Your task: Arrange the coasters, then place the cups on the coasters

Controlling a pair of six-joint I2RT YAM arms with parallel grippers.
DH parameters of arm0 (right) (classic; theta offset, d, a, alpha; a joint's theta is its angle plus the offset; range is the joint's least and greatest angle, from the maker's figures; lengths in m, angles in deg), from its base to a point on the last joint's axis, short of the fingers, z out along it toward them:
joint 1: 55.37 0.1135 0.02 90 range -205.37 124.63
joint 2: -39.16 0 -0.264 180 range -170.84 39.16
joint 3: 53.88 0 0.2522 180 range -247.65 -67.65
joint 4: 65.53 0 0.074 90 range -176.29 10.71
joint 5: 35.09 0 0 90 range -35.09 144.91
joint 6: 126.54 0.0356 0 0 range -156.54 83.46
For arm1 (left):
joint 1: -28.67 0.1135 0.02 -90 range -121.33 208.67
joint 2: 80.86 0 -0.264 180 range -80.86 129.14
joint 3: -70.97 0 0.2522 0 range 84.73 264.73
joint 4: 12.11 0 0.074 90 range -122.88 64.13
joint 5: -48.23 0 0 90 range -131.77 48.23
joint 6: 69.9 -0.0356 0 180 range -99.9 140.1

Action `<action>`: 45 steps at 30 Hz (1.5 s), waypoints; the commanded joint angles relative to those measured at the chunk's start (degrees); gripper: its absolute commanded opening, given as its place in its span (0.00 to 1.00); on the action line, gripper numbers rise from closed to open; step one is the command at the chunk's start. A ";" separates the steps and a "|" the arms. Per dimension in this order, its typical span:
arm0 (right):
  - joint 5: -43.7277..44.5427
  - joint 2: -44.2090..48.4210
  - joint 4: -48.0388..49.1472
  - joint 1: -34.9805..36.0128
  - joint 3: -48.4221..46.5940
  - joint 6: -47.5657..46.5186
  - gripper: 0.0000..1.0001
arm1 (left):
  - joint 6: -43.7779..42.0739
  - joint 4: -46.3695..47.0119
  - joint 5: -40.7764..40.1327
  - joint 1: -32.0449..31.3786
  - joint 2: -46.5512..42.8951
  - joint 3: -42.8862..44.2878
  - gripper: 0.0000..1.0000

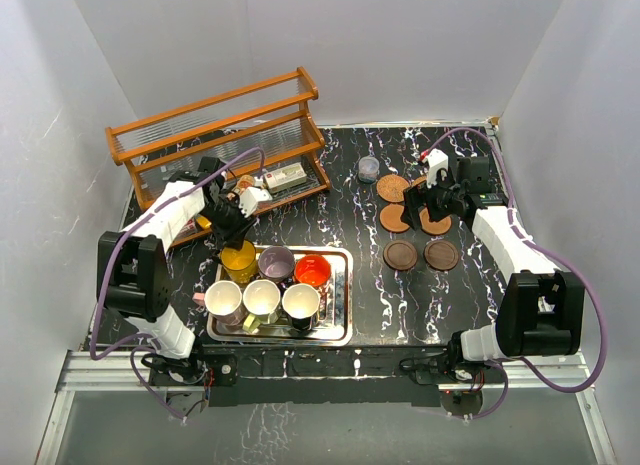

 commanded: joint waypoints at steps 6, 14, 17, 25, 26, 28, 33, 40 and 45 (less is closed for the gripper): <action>0.20 1.49 3.37 0.10 0.27 -0.39 0.98 | -1.34 -1.34 0.32 -0.11 -1.04 -1.77 0.23; -0.10 1.59 3.17 0.12 0.03 -0.21 0.98 | -1.71 -2.51 -4.55 -0.11 -2.44 -0.91 0.13; -0.11 1.82 3.29 0.11 0.23 -0.21 0.98 | -1.73 -3.74 -6.13 -0.11 -2.88 0.22 0.08; -0.40 1.99 3.51 0.10 0.31 -0.08 0.98 | 0.99 -5.88 -8.24 -0.11 -3.22 4.54 0.00; -0.65 1.95 3.44 0.09 0.23 0.03 0.98 | 1.78 -6.02 -8.28 -0.11 -3.30 5.04 0.00; -0.94 1.96 3.14 0.12 -0.07 0.23 0.98 | 3.43 -6.51 -8.16 -0.11 -3.47 6.15 0.00; -1.26 2.55 3.85 0.10 0.26 0.85 0.98 | 7.12 -6.69 -10.59 -0.11 -3.42 9.57 0.00; -1.78 2.24 6.20 0.14 -0.12 3.21 0.98 | 11.93 -7.95 -10.97 -0.17 -2.06 16.81 0.00; 0.82 2.32 8.27 2.63 -1.16 4.79 0.98 | 15.73 -5.63 -10.68 -0.85 -1.72 21.70 0.00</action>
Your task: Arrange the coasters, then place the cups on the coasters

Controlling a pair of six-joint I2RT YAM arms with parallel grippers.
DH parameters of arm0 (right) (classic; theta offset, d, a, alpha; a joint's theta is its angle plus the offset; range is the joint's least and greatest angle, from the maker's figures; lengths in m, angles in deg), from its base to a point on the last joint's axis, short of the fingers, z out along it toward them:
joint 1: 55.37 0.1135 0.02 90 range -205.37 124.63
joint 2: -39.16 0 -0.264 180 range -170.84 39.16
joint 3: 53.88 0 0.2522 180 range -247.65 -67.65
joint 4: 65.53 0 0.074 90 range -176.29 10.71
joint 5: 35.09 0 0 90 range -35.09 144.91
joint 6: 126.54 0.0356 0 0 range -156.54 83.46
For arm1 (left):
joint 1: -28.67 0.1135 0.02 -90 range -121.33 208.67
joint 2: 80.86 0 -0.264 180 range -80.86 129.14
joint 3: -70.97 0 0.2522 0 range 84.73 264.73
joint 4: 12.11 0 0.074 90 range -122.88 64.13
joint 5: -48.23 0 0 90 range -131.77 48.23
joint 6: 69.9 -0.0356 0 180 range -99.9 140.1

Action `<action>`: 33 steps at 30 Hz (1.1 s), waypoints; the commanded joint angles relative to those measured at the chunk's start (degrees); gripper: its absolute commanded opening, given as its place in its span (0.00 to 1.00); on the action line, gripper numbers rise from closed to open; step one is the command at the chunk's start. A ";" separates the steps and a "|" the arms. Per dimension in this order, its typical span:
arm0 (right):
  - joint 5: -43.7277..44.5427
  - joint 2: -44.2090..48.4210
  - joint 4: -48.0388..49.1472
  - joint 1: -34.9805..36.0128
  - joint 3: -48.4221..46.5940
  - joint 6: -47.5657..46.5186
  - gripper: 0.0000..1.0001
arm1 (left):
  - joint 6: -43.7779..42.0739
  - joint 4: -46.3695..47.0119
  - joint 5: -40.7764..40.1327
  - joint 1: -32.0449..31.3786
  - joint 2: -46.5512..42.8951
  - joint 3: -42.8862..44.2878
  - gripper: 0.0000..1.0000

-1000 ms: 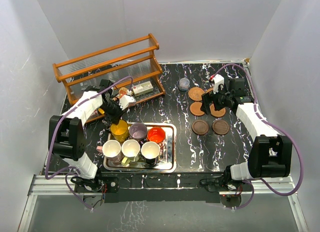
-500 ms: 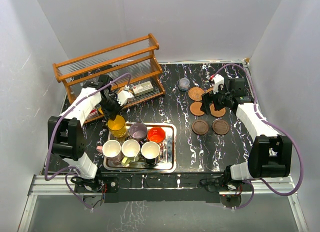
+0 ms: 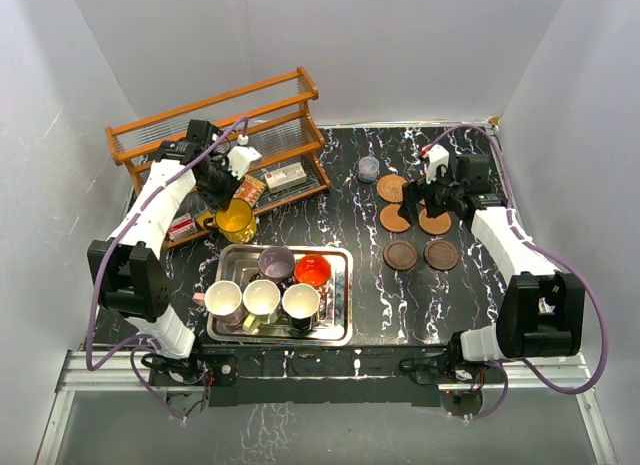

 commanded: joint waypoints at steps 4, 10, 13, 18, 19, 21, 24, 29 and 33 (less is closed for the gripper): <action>3.33 1.73 5.59 4.69 -3.73 1.13 0.98 | 8.89 1.76 0.33 -3.58 0.24 10.46 0.00; 3.65 0.64 5.21 7.43 -9.44 1.88 0.98 | 12.15 7.36 -4.09 -12.06 2.82 15.03 0.00; 3.51 0.32 5.87 8.17 -11.57 3.73 0.98 | 13.04 12.71 -5.50 -16.08 3.71 16.03 0.00; 2.45 0.20 6.00 8.55 -14.38 6.91 0.98 | 14.81 15.44 -9.12 -22.14 9.74 23.14 0.00; 2.17 0.44 5.99 8.57 -14.68 7.21 0.98 | 15.31 16.12 -9.66 -22.83 11.09 23.95 0.00; 1.98 1.06 5.98 8.69 -15.27 8.28 0.98 | 17.55 17.98 -11.57 -24.05 13.33 25.48 0.00; 3.55 1.48 5.73 8.75 -16.44 11.02 0.97 | 21.71 20.02 -13.39 -25.15 16.56 28.44 0.00; 4.86 1.21 4.93 9.01 -18.50 14.50 0.95 | 27.10 21.00 -12.17 -27.36 21.26 33.44 0.00; 5.69 1.82 3.76 9.23 -19.08 16.73 0.93 | 30.52 25.18 -14.53 -29.23 22.64 33.48 0.00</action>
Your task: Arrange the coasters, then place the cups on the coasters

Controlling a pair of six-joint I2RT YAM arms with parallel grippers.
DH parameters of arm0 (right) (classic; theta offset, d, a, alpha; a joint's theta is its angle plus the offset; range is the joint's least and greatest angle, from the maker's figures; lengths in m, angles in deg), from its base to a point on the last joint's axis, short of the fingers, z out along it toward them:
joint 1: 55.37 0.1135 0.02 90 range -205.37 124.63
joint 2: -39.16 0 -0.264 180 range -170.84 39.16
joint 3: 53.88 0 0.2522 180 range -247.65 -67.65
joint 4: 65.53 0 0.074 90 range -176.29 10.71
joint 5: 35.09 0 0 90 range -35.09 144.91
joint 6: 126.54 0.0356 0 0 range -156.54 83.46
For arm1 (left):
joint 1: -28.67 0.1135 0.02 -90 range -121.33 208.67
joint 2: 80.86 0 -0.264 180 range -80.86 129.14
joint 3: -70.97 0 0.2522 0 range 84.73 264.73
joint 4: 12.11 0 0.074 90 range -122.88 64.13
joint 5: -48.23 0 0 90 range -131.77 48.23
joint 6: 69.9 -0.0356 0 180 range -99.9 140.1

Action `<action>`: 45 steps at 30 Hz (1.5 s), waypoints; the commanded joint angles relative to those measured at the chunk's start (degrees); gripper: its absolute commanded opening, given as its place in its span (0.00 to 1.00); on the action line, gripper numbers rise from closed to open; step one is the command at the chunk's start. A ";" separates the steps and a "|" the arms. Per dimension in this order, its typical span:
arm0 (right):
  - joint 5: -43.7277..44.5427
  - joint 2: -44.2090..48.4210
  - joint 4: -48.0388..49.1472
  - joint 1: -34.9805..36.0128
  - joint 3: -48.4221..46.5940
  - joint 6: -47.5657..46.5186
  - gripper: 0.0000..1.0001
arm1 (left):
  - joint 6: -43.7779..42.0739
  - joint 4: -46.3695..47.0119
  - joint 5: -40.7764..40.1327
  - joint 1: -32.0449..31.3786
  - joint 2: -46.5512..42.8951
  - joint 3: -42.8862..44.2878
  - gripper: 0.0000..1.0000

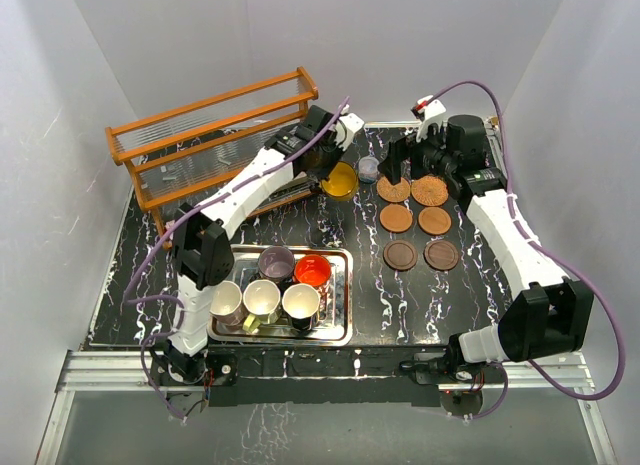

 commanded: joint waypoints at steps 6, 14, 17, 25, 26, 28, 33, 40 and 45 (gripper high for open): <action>6.74 2.47 1.86 1.24 0.18 6.09 0.82 | 13.03 14.03 -4.30 -3.66 -3.16 0.15 0.00; 6.82 2.13 4.18 2.64 4.05 6.47 0.78 | 16.08 18.10 -12.00 -8.10 -2.96 -2.27 0.00; 8.29 1.99 4.66 3.03 5.17 6.67 0.72 | 17.84 17.55 -13.32 -8.91 -2.35 -1.88 0.00; 14.48 2.08 7.80 3.22 9.64 10.26 0.54 | 19.77 17.68 -17.99 -11.45 -1.89 -2.07 0.00; 15.11 1.87 8.00 3.22 9.81 10.66 0.52 | 20.04 17.51 -18.89 -11.74 -1.66 -1.75 0.00; 15.70 1.55 8.04 3.30 9.93 11.25 0.48 | 20.40 16.99 -20.18 -12.38 -1.01 -1.05 0.00; 19.60 1.31 8.49 3.40 10.49 11.64 0.36 | 22.85 15.63 -21.79 -13.01 0.07 -0.28 0.00; 22.34 0.59 8.92 3.31 11.16 11.30 0.23 | 24.78 15.52 -17.78 -13.03 -0.53 -0.77 0.00; 24.11 -0.17 8.92 3.31 10.99 10.95 0.22 | 24.98 16.21 -14.32 -13.03 -1.27 -1.61 0.00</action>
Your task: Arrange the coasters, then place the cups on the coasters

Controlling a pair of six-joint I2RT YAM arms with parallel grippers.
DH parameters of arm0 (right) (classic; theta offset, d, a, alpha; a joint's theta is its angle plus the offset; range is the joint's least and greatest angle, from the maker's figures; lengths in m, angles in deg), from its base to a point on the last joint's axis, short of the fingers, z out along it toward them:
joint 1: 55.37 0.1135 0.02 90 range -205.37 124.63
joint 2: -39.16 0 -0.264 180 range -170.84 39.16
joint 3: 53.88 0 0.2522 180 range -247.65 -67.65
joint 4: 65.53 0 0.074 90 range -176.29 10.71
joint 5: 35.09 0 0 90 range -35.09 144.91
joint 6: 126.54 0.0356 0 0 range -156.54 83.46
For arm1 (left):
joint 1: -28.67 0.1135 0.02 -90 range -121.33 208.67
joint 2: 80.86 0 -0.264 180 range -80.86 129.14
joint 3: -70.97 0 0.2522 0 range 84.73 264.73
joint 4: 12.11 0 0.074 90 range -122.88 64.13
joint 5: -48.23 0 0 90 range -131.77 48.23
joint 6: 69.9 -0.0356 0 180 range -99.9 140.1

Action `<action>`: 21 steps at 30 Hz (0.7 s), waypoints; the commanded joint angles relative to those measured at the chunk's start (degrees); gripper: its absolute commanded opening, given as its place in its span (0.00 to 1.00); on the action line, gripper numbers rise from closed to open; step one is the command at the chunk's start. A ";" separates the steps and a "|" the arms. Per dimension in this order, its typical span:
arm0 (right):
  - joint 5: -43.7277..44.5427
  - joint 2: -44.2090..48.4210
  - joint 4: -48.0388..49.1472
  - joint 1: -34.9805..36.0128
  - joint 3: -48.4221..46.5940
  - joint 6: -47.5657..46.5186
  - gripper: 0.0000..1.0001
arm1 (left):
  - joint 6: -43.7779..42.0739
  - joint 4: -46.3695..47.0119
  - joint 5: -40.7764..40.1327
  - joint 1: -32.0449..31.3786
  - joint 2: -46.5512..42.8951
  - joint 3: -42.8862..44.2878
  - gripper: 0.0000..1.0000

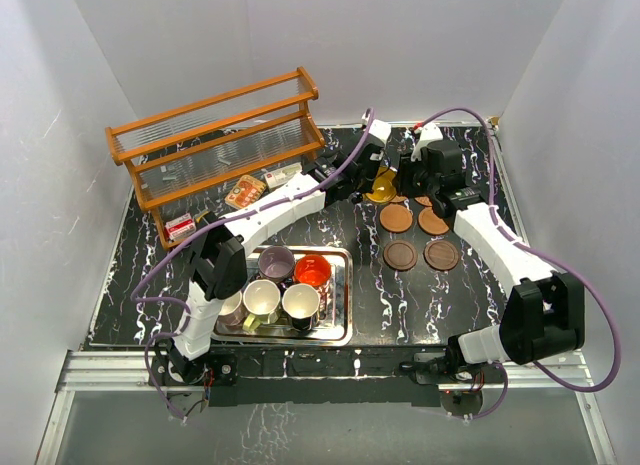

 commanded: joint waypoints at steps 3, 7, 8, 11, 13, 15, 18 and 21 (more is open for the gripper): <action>6.43 -0.95 3.29 -0.56 -0.03 -0.67 0.24 | 1.17 2.99 3.81 -0.19 -2.86 1.14 0.00; 7.75 -1.90 3.30 -0.56 0.14 -0.56 0.24 | 0.87 2.78 4.85 -0.25 -2.65 1.89 0.00; 8.02 -2.18 3.07 -0.57 0.06 -0.59 0.23 | 0.87 2.78 5.12 -0.25 -2.70 1.90 0.00; 8.34 -2.42 2.73 -0.56 -0.40 -1.02 0.18 | 0.73 3.08 6.30 -0.20 -3.07 1.44 0.00; 8.59 -2.36 2.68 -0.56 -0.63 -1.15 0.14 | 0.39 3.06 7.08 -0.20 -3.19 1.41 0.00; 9.48 -2.27 2.57 -0.64 -1.00 -1.74 0.08 | 0.06 4.00 8.10 -0.19 -3.90 0.32 0.00; 11.00 -1.97 2.57 -1.01 -1.36 -3.21 0.00 | -0.80 5.29 9.95 -0.22 -5.11 -1.75 0.00; 10.69 -2.05 2.22 -2.31 -2.37 -4.18 0.00 | -2.27 5.49 13.32 -0.16 -5.97 -2.26 0.07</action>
